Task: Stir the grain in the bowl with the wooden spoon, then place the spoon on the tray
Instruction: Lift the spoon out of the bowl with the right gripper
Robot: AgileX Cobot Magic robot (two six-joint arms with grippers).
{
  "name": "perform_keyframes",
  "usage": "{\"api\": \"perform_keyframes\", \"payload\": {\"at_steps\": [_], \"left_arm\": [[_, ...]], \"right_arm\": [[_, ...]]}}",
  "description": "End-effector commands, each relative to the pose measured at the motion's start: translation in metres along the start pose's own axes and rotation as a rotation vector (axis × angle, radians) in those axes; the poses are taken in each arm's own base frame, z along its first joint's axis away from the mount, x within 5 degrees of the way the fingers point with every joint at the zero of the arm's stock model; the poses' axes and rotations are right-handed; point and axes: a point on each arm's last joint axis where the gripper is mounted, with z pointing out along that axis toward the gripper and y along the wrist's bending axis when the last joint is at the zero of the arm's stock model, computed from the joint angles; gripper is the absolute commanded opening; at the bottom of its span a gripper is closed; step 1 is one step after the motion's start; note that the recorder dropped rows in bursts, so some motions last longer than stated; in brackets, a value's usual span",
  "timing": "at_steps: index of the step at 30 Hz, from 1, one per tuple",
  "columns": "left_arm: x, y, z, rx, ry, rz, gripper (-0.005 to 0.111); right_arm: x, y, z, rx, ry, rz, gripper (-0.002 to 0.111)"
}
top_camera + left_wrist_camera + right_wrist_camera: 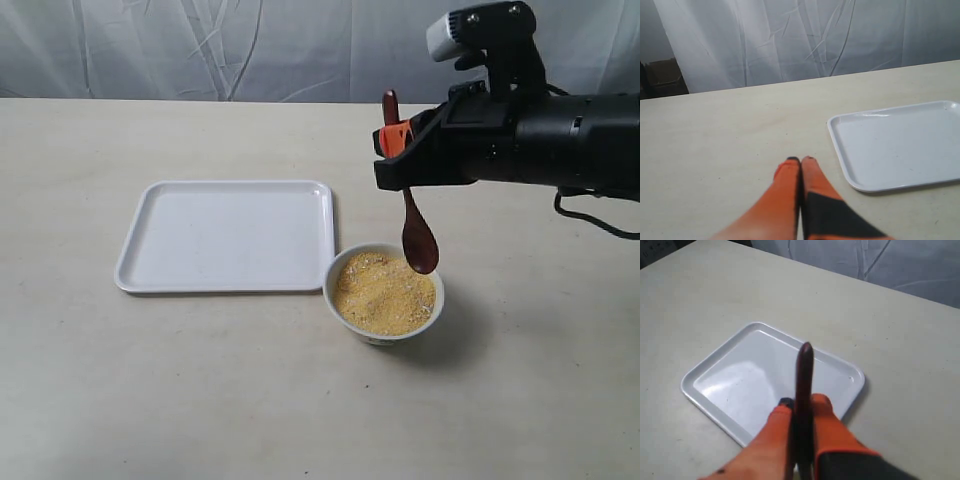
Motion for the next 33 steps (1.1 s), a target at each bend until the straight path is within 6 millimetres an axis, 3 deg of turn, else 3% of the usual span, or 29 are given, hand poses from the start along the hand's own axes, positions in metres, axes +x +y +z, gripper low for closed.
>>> {"api": "perform_keyframes", "payload": {"at_steps": [1,7,13,16,20,22,28,33], "left_arm": [[0.000,0.000,0.000,-0.002,-0.009,0.006,0.000],[0.000,0.000,0.000,-0.002,-0.009,0.006,0.000],[0.000,0.000,0.000,-0.002,-0.009,0.006,0.000],[0.000,0.000,0.000,-0.002,-0.009,0.006,0.000],[0.000,0.000,0.000,-0.002,-0.009,0.006,0.000],[0.000,0.000,0.000,-0.002,-0.009,0.006,0.000],[0.000,0.000,0.000,-0.002,-0.009,0.006,0.000],[0.000,0.000,0.000,-0.002,-0.009,0.006,0.000]], "right_arm": [[-0.013,0.001,-0.008,0.028,-0.045,-0.032,-0.001],[-0.057,0.004,-0.026,0.053,-0.186,-0.081,-0.001],[-0.058,0.031,-0.021,0.101,-0.154,-0.313,-0.001],[-0.058,0.037,-0.019,0.109,-0.144,-0.337,-0.001],[-0.052,0.028,-0.012,0.147,-0.125,0.001,-0.001],[-0.050,0.027,-0.008,0.086,-0.126,0.109,-0.001],[-0.051,0.041,-0.005,-0.101,-0.130,0.135,-0.001],[-0.050,0.040,-0.005,-0.108,-0.128,0.162,-0.001]]}}
